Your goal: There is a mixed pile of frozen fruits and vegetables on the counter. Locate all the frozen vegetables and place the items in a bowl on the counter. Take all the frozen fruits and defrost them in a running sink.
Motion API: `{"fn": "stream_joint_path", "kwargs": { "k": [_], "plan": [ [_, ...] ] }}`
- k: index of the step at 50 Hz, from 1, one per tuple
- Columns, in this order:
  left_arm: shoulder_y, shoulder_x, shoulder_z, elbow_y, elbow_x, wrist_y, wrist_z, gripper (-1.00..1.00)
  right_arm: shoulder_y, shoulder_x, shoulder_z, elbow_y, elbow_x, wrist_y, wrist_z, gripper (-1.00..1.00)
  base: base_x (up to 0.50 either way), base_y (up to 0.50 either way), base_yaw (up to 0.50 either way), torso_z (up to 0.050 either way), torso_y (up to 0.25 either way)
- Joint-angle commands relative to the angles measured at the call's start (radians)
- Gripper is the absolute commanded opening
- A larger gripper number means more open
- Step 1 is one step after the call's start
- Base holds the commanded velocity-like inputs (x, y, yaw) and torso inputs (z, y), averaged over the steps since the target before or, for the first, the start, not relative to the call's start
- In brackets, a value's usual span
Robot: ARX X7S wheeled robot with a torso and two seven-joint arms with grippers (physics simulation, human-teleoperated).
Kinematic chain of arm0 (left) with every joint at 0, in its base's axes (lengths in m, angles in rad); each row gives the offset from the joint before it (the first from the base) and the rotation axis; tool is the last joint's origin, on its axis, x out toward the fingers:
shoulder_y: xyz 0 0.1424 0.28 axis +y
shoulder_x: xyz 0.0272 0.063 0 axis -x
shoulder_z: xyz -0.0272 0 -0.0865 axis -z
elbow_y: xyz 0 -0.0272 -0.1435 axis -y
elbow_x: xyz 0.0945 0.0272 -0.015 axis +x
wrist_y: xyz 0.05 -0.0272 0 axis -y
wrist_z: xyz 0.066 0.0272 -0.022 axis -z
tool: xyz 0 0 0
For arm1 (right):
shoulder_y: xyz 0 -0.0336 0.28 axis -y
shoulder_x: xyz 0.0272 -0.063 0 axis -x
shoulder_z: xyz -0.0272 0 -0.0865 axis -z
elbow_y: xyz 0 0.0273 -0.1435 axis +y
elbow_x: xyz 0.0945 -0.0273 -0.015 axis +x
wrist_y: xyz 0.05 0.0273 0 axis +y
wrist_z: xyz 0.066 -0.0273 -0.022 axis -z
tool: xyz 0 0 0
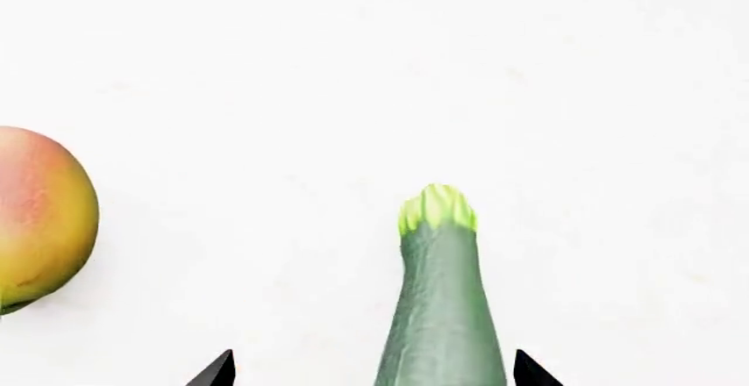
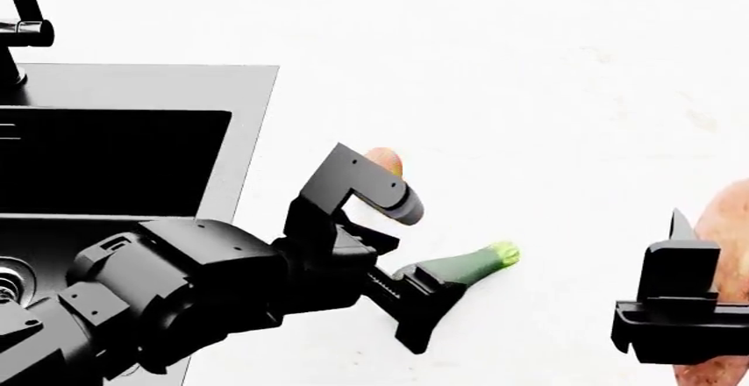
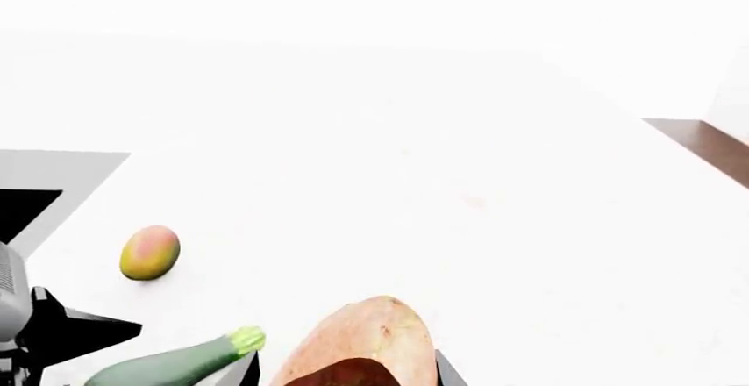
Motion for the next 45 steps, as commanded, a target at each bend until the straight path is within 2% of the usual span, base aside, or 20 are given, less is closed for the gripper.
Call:
{"fn": "stream_joint_path", "kwargs": {
  "k": [1, 9, 10, 22, 26, 33, 39, 40, 45],
  "plan": [
    [-0.001, 0.001, 0.066, -0.010, -0.032, -0.014, -0.029, 1.00, -0.024, -0.003, 0.027, -0.004, -0.023, -0.001, -0.020, -1.00, 0.00, 0.00, 0.00, 0.000, 0.000],
    [0.001, 0.001, 0.062, -0.015, -0.030, -0.015, -0.038, 1.00, -0.027, -0.001, 0.024, -0.007, -0.028, -0.010, -0.023, -1.00, 0.00, 0.00, 0.00, 0.000, 0.000],
    [-0.001, 0.001, 0.061, -0.015, -0.031, -0.011, -0.040, -1.00, -0.028, 0.000, 0.024, -0.008, -0.029, -0.011, -0.024, -1.00, 0.00, 0.00, 0.00, 0.000, 0.000],
    [-0.047, 0.000, 0.047, -0.003, -0.052, 0.026, -0.061, -1.00, -0.006, -0.001, -0.002, -0.009, -0.037, -0.023, -0.032, -1.00, 0.00, 0.00, 0.00, 0.000, 0.000],
    [-0.063, -0.041, 0.030, 0.058, -0.062, 0.034, -0.111, -1.00, -0.003, 0.009, -0.006, -0.017, -0.020, -0.035, -0.023, -1.00, 0.00, 0.00, 0.00, 0.000, 0.000],
    [-0.093, -0.165, 0.005, 0.267, -0.065, 0.051, -0.253, -1.00, 0.011, 0.007, -0.015, -0.029, -0.065, -0.011, -0.049, -1.00, 0.00, 0.00, 0.00, 0.000, 0.000],
    [-0.073, -0.376, -0.016, 0.589, -0.054, 0.092, -0.456, -1.00, 0.058, -0.015, -0.059, -0.007, -0.090, 0.005, -0.101, -1.00, 0.00, 0.00, 0.00, 0.000, 0.000],
    [-0.068, -0.385, -0.021, 0.602, -0.060, 0.094, -0.466, -1.00, 0.062, -0.018, -0.063, -0.006, -0.094, 0.006, -0.106, -1.00, 0.00, 0.00, 0.00, 0.000, 0.000],
    [-0.069, -0.558, -0.058, 0.809, -0.058, 0.132, -0.621, -1.00, 0.089, -0.067, -0.095, 0.003, -0.207, 0.053, -0.196, -1.00, 0.00, 0.00, 0.00, 0.000, 0.000]
  ]
}}
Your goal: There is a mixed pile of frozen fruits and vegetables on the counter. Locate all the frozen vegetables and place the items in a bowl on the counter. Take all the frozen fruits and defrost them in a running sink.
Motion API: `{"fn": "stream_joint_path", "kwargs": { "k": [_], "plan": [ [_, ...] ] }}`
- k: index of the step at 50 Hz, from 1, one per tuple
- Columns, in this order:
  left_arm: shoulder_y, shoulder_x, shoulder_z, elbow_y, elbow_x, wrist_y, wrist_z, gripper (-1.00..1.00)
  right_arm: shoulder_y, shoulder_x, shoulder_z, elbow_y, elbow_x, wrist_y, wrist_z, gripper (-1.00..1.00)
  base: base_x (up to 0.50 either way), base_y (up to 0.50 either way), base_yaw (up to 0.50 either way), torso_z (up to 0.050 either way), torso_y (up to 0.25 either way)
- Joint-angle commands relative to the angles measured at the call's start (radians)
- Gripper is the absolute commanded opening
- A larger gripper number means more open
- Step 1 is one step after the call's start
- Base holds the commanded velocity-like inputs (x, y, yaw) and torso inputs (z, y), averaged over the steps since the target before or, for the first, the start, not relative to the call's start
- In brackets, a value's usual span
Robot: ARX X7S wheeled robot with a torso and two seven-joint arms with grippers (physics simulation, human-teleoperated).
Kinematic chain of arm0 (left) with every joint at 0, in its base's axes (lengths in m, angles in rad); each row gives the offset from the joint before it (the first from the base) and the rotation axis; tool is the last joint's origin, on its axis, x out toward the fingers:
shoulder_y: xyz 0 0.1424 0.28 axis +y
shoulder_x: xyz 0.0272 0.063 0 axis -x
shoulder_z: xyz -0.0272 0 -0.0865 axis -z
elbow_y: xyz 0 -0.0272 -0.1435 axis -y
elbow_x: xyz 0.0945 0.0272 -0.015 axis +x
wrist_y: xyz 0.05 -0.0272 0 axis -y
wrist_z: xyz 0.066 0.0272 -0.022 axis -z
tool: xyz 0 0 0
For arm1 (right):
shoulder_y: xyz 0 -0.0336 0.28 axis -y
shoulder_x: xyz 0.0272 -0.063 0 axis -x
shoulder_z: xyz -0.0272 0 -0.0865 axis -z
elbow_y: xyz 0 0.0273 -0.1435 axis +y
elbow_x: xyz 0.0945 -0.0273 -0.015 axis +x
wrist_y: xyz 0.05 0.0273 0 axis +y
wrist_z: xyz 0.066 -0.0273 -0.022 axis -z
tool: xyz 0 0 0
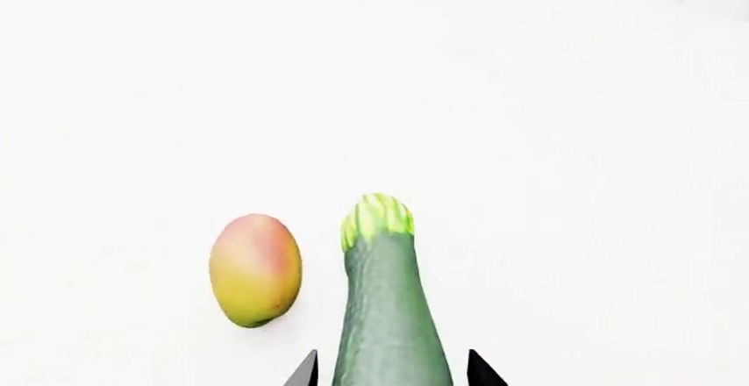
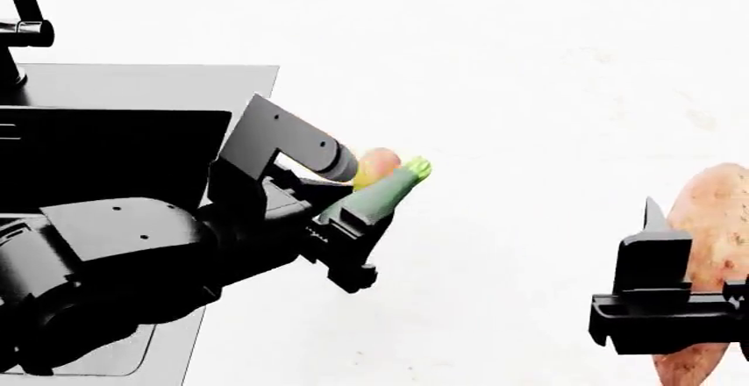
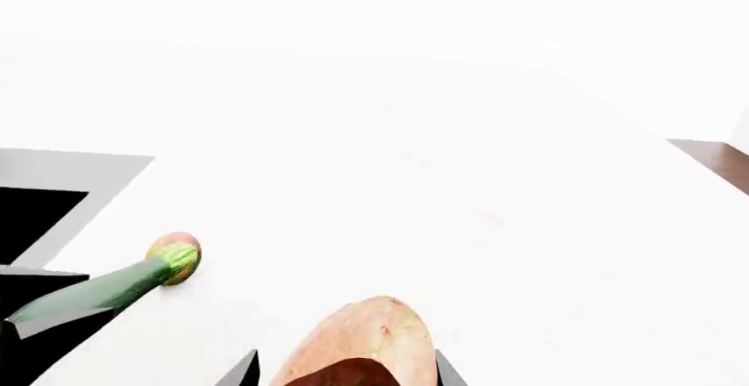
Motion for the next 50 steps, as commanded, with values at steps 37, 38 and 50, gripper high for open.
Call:
{"fn": "stream_joint_path", "kwargs": {
  "k": [37, 38, 50],
  "plan": [
    [-0.079, -0.817, -0.151, 0.814, -0.147, 0.029, -0.514, -1.00, 0.244, 0.037, -0.214, 0.005, -0.100, 0.073, -0.140, -1.00, -0.08, 0.00, 0.00, 0.000, 0.000],
    [-0.083, -0.818, -0.151, 0.819, -0.145, 0.023, -0.514, -1.00, 0.251, 0.040, -0.224, 0.004, -0.087, 0.069, -0.128, -1.00, -0.31, 0.00, 0.00, 0.000, 0.000],
    [-0.091, -0.825, -0.158, 0.814, -0.142, 0.018, -0.521, -1.00, 0.235, 0.049, -0.246, -0.004, -0.081, 0.059, -0.123, -1.00, -0.25, 0.04, 0.00, 0.000, 0.000]
  ]
}}
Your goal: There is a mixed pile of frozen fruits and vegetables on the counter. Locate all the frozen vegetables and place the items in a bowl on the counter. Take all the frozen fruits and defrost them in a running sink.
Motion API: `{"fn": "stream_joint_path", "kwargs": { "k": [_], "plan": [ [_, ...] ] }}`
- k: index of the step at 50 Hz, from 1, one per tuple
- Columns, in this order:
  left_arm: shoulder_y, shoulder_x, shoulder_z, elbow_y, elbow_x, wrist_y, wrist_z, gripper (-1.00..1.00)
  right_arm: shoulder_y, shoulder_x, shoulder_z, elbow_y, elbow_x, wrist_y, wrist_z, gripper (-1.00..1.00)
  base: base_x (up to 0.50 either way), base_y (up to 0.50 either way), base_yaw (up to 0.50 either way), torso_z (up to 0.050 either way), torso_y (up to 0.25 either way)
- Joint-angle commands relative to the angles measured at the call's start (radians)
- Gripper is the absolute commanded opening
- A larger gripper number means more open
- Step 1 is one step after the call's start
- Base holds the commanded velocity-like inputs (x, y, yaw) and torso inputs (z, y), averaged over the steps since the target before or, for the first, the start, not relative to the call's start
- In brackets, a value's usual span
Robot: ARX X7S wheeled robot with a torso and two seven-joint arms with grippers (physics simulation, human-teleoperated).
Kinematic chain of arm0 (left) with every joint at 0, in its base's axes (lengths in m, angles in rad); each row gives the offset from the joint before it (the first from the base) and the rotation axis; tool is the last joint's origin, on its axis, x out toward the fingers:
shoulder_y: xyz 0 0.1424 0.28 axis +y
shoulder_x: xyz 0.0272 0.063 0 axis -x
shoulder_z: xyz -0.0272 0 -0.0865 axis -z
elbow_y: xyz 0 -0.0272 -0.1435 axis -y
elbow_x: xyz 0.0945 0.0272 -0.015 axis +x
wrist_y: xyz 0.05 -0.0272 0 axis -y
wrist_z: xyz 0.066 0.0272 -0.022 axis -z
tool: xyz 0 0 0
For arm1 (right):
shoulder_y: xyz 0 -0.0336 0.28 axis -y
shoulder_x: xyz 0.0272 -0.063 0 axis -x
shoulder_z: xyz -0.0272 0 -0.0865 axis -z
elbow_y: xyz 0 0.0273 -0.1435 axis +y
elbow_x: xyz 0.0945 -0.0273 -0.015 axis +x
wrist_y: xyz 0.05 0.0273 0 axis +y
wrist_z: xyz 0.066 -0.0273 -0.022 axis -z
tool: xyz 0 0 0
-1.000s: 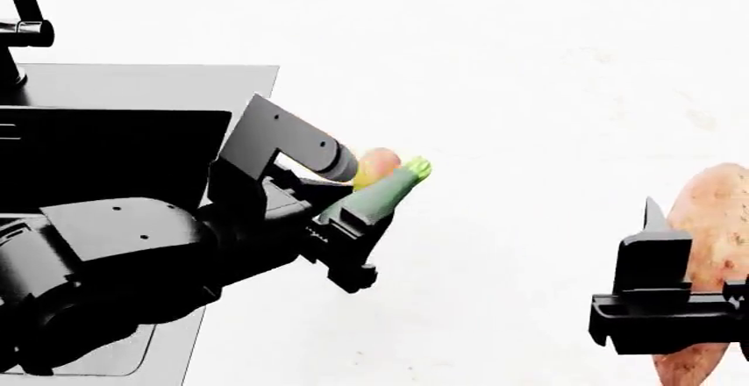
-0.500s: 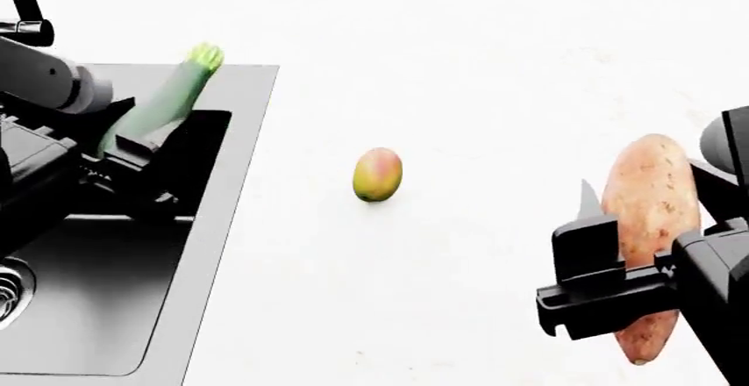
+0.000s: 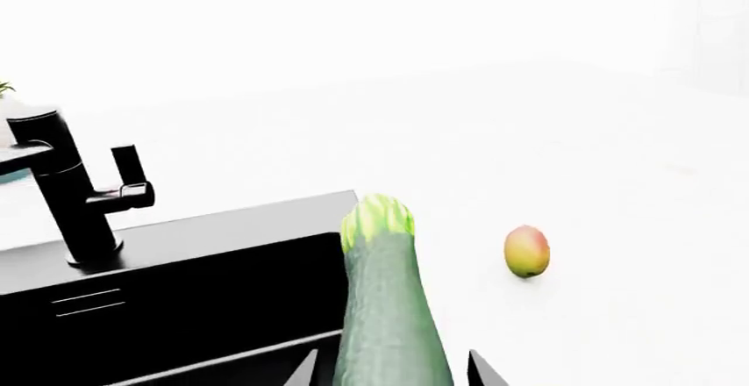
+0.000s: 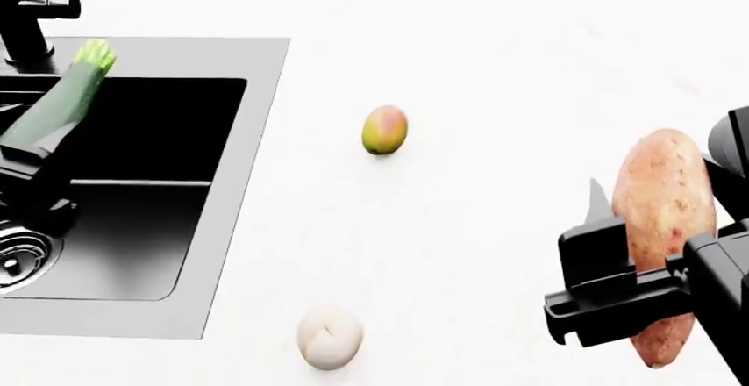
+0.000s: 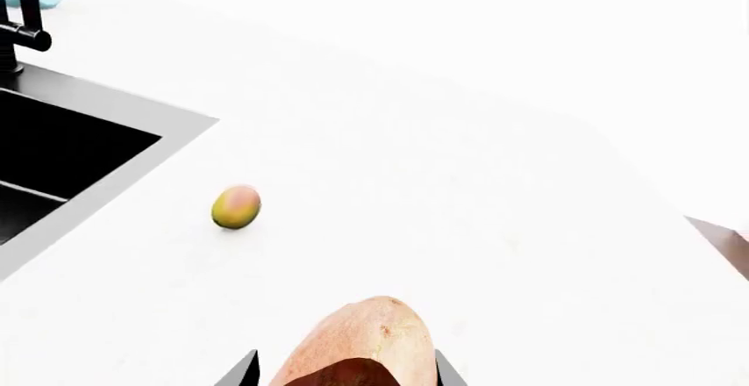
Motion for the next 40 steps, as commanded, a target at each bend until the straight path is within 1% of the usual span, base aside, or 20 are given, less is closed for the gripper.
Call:
{"fn": "stream_joint_path", "kwargs": {
  "k": [1, 7, 21, 35, 40],
  "plan": [
    [-0.017, -0.034, -0.010, 0.010, -0.027, -0.002, -0.033, -1.00, 0.014, 0.032, -0.021, -0.007, 0.027, -0.016, 0.030, -1.00, -0.12, 0.07, 0.00, 0.000, 0.000],
    [-0.011, -0.037, -0.016, 0.004, -0.029, 0.011, -0.037, -1.00, 0.005, 0.020, -0.020, -0.018, -0.011, -0.009, 0.001, -1.00, -0.06, 0.14, 0.00, 0.000, 0.000],
    [-0.003, -0.061, -0.026, 0.023, -0.034, 0.026, -0.038, -1.00, 0.049, 0.057, -0.046, -0.018, 0.039, -0.029, 0.032, -1.00, -0.06, 0.50, 0.00, 0.000, 0.000],
    [0.001, -0.095, -0.035, 0.047, -0.038, 0.031, -0.031, -1.00, 0.021, 0.065, -0.036, -0.027, 0.030, -0.046, 0.021, -1.00, -0.16, 0.50, 0.00, 0.000, 0.000],
    [-0.004, -0.092, -0.037, 0.050, -0.037, 0.027, -0.036, -1.00, 0.000, 0.068, -0.016, -0.038, 0.018, -0.055, 0.009, -1.00, -0.15, 0.50, 0.00, 0.000, 0.000]
  ]
}}
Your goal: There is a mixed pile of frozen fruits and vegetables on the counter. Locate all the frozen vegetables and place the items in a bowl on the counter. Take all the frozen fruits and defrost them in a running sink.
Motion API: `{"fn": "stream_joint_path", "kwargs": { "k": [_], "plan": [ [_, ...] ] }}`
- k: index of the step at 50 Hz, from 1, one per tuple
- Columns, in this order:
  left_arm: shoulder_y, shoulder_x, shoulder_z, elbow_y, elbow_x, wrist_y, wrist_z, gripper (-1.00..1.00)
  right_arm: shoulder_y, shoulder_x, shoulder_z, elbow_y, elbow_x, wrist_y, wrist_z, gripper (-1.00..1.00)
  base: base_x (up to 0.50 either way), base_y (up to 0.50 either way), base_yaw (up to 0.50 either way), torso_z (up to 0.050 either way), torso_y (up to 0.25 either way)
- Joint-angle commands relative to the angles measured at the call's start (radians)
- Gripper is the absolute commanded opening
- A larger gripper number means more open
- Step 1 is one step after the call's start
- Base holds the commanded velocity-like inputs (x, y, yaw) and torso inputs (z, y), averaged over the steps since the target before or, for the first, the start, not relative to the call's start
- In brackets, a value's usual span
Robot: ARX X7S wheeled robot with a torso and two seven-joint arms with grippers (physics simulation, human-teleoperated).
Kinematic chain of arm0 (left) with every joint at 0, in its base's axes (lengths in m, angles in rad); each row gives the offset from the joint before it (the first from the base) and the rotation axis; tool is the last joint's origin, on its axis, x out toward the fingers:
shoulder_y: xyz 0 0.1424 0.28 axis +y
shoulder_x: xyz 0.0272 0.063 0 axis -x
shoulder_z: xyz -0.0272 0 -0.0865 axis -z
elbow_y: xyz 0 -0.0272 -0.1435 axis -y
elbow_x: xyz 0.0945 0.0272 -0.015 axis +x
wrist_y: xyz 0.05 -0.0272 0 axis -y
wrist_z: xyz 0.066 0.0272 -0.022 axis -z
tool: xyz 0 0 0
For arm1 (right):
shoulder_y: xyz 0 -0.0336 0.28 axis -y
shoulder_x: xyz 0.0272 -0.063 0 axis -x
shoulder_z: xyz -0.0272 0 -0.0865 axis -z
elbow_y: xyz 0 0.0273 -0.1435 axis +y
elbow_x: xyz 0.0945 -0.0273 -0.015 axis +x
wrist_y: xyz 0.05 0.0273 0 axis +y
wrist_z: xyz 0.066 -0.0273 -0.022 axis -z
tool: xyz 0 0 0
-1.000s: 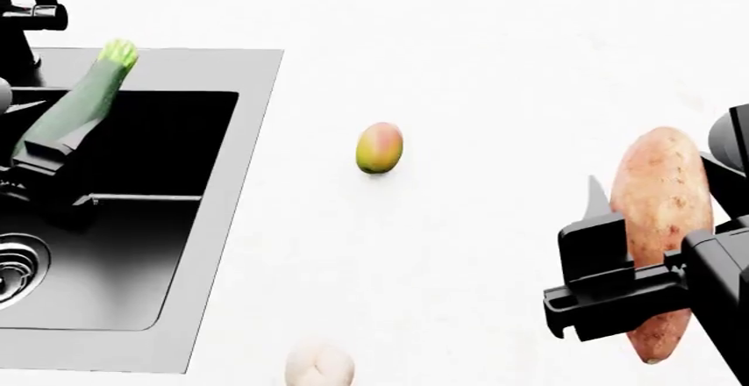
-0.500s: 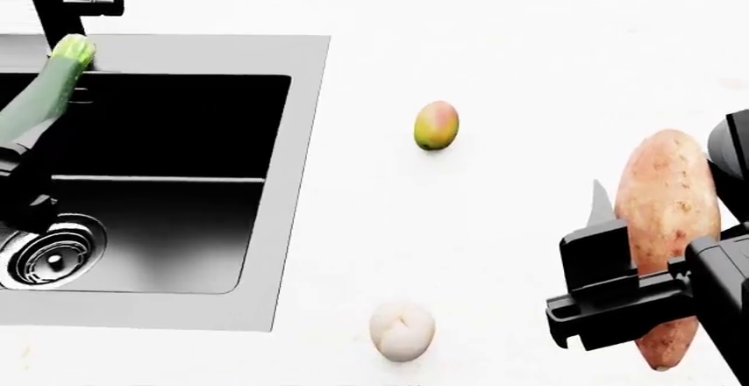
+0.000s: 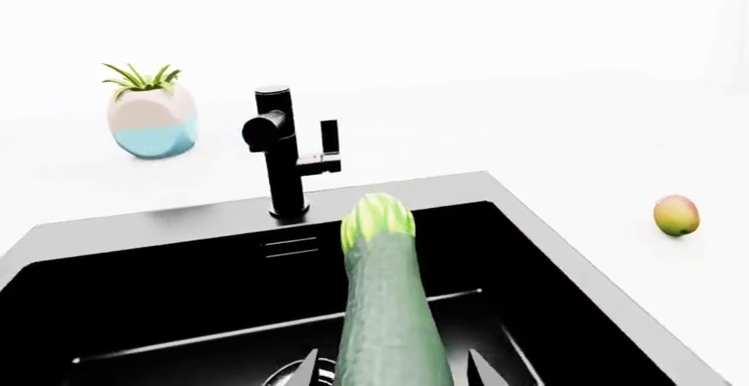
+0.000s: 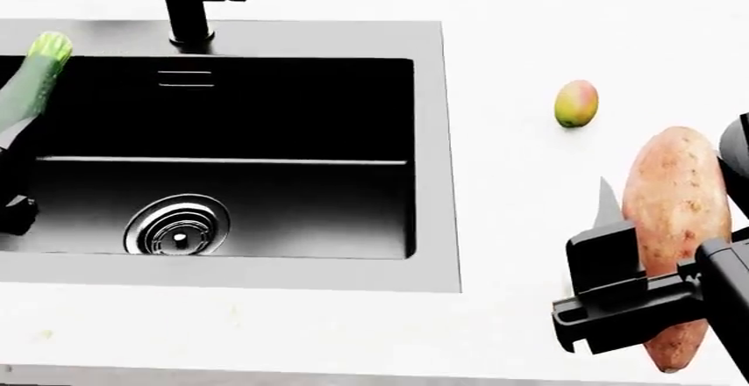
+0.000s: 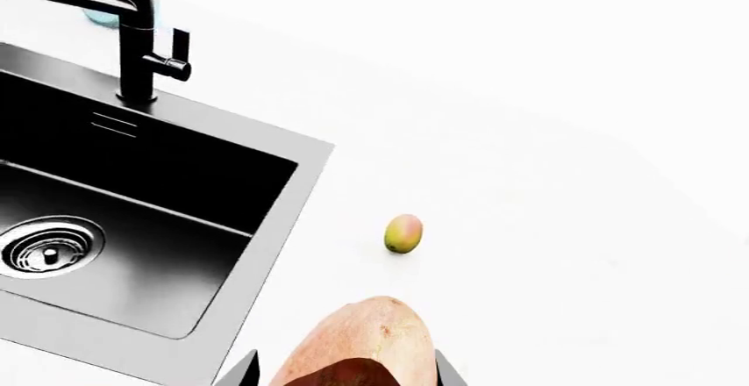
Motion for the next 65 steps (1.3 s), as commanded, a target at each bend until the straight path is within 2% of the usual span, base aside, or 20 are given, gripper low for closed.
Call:
{"fn": "stream_joint_path", "kwargs": {
  "k": [1, 10, 25, 41, 65],
  "plan": [
    [-0.022, -0.011, -0.010, 0.006, -0.025, -0.004, -0.023, -1.00, -0.022, 0.008, 0.019, -0.015, -0.033, -0.005, -0.018, -1.00, -0.12, 0.50, 0.00, 0.000, 0.000],
    [-0.024, -0.035, -0.017, 0.014, -0.036, -0.008, -0.009, -1.00, -0.040, -0.002, 0.017, -0.021, -0.058, -0.007, -0.038, -1.00, -0.12, 0.50, 0.00, 0.000, 0.000],
    [-0.016, -0.019, -0.026, 0.017, -0.036, 0.016, -0.019, -1.00, -0.063, -0.011, 0.019, -0.018, -0.091, -0.021, -0.064, -1.00, -0.13, 0.50, 0.00, 0.000, 0.000],
    [0.008, -0.039, -0.031, 0.024, -0.050, 0.040, -0.022, -1.00, -0.077, -0.021, 0.008, -0.021, -0.115, -0.033, -0.080, -1.00, -0.24, 0.50, 0.00, 0.000, 0.000],
    [0.035, -0.096, -0.031, 0.054, -0.056, 0.050, -0.016, -1.00, -0.085, -0.019, -0.016, -0.040, -0.166, -0.029, -0.112, -1.00, -0.17, 0.50, 0.00, 0.001, 0.000]
  ]
}}
